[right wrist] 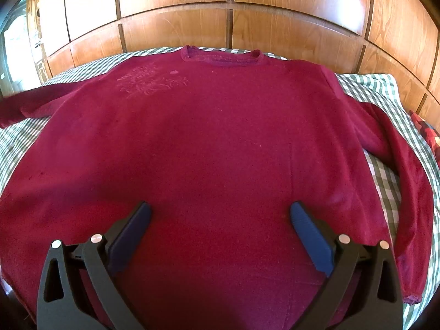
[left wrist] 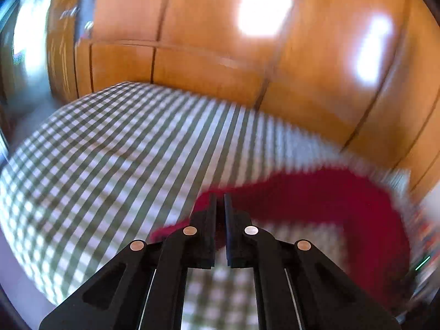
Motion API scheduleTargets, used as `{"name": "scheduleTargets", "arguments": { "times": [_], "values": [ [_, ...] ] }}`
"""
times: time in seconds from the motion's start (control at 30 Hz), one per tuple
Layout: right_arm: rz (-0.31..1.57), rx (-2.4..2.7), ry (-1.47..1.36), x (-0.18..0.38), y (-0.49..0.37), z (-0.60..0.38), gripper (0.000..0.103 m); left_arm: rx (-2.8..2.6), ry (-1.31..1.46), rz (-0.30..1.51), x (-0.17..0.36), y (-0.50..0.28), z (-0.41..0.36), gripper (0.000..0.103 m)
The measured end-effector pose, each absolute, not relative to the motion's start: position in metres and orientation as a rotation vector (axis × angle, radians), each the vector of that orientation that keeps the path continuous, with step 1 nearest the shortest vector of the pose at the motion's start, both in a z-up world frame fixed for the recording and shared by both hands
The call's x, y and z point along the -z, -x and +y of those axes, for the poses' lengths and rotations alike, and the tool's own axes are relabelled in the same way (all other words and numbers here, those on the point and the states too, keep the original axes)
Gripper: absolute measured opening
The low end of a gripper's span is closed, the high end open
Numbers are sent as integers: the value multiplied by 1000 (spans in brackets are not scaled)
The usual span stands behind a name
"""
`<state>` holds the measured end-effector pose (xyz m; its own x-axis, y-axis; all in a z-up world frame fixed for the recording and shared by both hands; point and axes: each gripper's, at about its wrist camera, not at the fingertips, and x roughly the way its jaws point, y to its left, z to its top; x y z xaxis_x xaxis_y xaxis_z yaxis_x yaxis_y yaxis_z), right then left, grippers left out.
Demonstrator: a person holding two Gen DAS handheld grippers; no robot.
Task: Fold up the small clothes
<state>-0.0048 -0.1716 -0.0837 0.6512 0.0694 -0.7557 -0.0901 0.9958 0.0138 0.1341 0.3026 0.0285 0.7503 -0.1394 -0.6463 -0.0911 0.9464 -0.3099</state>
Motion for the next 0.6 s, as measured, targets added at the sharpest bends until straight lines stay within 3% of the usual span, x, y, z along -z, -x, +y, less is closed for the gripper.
{"name": "scheduleTargets", "arguments": {
  "times": [0.2,0.47,0.53,0.57,0.6],
  "values": [
    [857,-92,23,84,5,-172,101,-138,525,800,-36,-185,358,0],
    [858,-96,18,84,4,-174,101,-459,564,1006,59,-220,399,1],
    [858,-98,17,84,4,-174,101,-482,638,1007,70,-207,409,20],
    [858,-99,16,84,4,-174,101,-485,721,987,75,-192,418,47],
    [857,-99,15,84,4,-174,101,-484,767,960,73,-181,421,58]
  ]
}}
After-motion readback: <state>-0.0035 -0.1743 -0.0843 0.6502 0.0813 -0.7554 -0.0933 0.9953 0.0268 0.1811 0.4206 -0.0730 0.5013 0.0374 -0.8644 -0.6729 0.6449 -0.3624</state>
